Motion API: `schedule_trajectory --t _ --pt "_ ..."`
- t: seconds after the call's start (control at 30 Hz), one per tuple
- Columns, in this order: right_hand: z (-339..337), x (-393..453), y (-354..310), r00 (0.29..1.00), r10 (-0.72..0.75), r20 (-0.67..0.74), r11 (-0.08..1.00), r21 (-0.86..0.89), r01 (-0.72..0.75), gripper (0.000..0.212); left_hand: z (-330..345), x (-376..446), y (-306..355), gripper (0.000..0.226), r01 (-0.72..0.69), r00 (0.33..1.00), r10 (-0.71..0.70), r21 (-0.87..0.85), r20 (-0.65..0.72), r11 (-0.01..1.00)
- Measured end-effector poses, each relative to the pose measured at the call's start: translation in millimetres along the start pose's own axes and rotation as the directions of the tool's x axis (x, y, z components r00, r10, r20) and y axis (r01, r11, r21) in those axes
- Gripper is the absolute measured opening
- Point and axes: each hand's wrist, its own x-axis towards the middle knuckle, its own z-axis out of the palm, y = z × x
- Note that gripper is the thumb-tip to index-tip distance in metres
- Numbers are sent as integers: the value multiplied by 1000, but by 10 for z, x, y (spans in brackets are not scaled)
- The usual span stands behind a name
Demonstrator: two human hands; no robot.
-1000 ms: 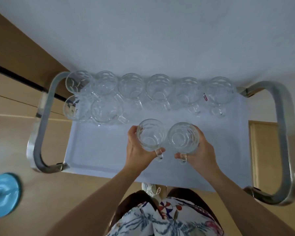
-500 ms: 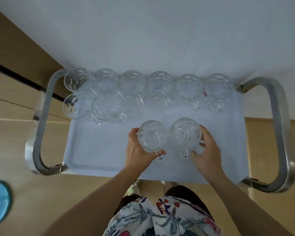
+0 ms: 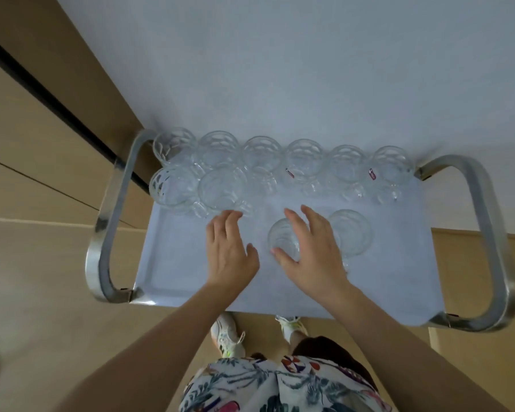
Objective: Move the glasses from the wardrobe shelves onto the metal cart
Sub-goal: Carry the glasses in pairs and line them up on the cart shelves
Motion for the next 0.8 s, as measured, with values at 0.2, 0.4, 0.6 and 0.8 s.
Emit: schedule_trajectory --t 0.2,0.4,0.6,0.8 --pt "47 263 -141 939 185 290 913 -404 -55 114 -334 776 -69 90 -112 990 78 318 118 941" --pt "10 469 -158 947 189 261 956 -269 -116 107 -392 1160 -158 95 -151 934 -19 443 357 883" --pt "45 740 -270 966 120 228 970 -233 -66 106 -450 1144 -245 89 -170 927 40 322 373 931" --pt "132 949 -348 976 71 206 977 -210 -27 107 -444 1114 -312 89 -166 929 58 271 365 948"
